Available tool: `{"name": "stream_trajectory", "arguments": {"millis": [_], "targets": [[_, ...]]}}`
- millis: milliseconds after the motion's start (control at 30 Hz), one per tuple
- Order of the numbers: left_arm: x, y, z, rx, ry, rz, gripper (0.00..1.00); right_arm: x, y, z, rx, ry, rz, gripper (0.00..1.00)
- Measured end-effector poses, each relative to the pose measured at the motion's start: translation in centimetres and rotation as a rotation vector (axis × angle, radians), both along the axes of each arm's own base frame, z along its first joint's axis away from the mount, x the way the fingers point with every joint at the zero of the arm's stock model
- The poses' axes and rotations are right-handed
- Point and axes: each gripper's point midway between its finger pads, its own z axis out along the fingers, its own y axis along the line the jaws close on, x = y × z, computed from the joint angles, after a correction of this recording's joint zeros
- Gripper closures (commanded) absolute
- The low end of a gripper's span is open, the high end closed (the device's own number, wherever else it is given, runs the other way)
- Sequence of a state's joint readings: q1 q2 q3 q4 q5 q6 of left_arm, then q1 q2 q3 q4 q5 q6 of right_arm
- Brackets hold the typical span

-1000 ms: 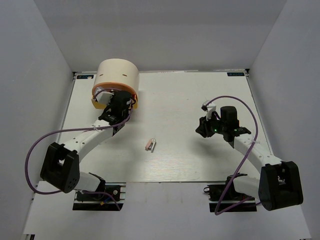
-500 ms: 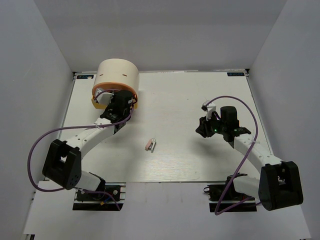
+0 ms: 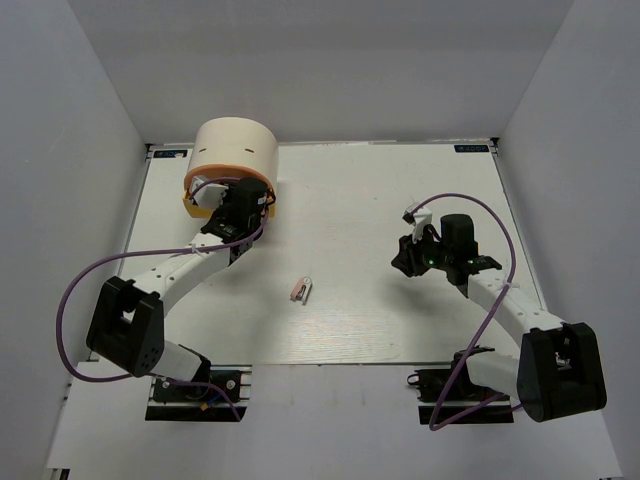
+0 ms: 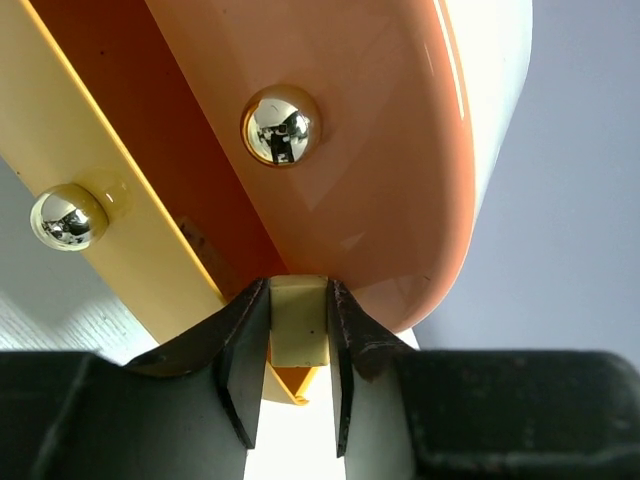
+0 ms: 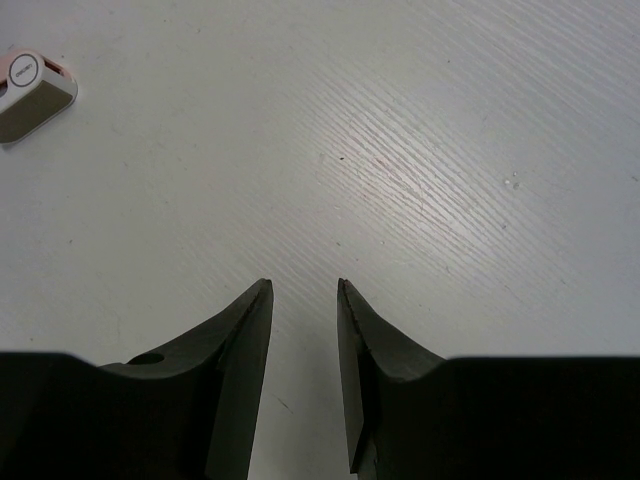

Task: Sort the stationery into containers
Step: Place the stationery into the container

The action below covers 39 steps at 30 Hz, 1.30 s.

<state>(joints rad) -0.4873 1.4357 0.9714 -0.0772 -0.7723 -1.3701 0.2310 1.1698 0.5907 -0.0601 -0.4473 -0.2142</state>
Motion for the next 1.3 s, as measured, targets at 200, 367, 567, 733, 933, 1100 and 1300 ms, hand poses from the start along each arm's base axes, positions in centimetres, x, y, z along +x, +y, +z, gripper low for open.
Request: {"name": "stream_trajectory", "arguments": {"millis": [200,367,567,733,933,1100,1300], "targets": [[0.1,0.0,0.2,-0.010,-0.006,0.007,0.53,0.1,0.0,0.1,0.001,-0.004,0.000,0.62],[0.1,0.0,0.4,-0.017,-0.011,0.010,0.51,0.1,0.0,0.1,0.001,-0.004,0.000,0.62],[0.1,0.0,0.4,-0.017,-0.010,0.008,0.56,0.1,0.0,0.0,0.001,-0.003,0.000,0.62],[-0.2,-0.4,0.2,-0.014,0.008,-0.023,0.76,0.1,0.0,0.0,0.001,-0.003,0.000,0.62],[-1.9,-1.9,3.0,0.018,-0.010,-0.166,0.87,0.1,0.0,0.1,0.000,-0.004,0.000,0.62],[-4.8,-2.5,4.7,0.102,-0.002,-0.341,0.75,0.1,0.0,0.1,0.000,-0.006,0.002,0.62],[-8.5,0.4,-3.5,0.205,0.205,-0.409,0.45,0.1,0.0,0.1,0.000,-0.007,0.002,0.62]]}}
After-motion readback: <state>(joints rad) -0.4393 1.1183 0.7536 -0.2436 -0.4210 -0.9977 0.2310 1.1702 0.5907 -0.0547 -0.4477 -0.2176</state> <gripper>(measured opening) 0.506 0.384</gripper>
